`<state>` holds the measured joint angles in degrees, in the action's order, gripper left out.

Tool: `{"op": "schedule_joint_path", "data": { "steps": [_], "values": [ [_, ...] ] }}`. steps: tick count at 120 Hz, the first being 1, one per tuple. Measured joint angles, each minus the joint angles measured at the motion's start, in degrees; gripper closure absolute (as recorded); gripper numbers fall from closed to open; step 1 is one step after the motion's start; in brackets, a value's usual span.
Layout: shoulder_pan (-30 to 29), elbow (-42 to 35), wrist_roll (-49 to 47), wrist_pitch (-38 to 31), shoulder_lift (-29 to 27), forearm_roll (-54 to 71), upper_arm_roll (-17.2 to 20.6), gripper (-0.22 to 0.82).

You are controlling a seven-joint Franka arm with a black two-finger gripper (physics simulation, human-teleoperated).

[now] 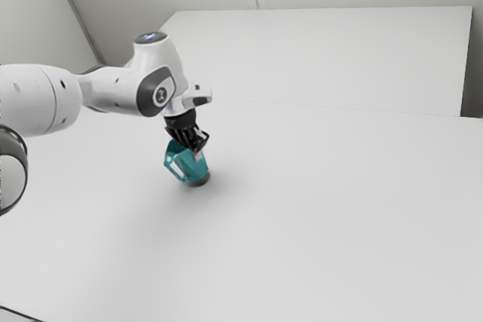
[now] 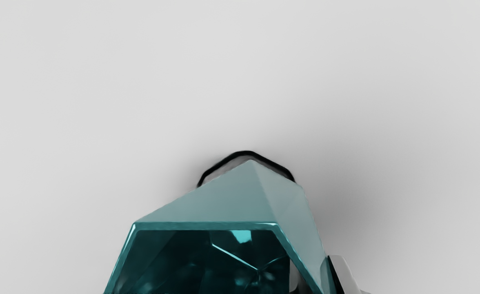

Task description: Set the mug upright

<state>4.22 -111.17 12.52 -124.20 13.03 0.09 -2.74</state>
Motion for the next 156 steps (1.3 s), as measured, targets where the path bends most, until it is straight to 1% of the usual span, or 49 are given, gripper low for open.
{"op": "schedule_joint_path", "data": {
  "steps": [36,47,52,66,75,86,100,112,141,156],
  "values": [
    [0.09,0.34,-5.18,-0.63,2.25,0.55,0.02,0.78],
    [0.09,0.45,-6.16,-0.65,2.62,0.38,0.02,0.73],
    [0.15,0.47,-6.46,-0.64,2.68,0.22,0.01,0.68],
    [0.31,0.49,-7.16,-0.62,2.39,-0.04,0.02,0.42],
    [0.49,0.49,-7.52,-0.61,1.77,-0.11,0.08,0.29],
    [0.8,0.47,-7.89,-0.32,0.28,-0.14,0.1,0.19],
    [0.92,0.68,-8.04,0.44,-1.97,-0.16,0.1,0.11],
    [0.78,3.4,-7.86,2.79,-3.48,-0.26,0.06,0.07],
    [-0.14,18.44,-6.16,13.48,-3.26,-0.81,-0.51,0.02],
    [-0.18,24.03,-5.27,18.72,-2.69,-0.88,-0.69,0.01]
  ]
}}
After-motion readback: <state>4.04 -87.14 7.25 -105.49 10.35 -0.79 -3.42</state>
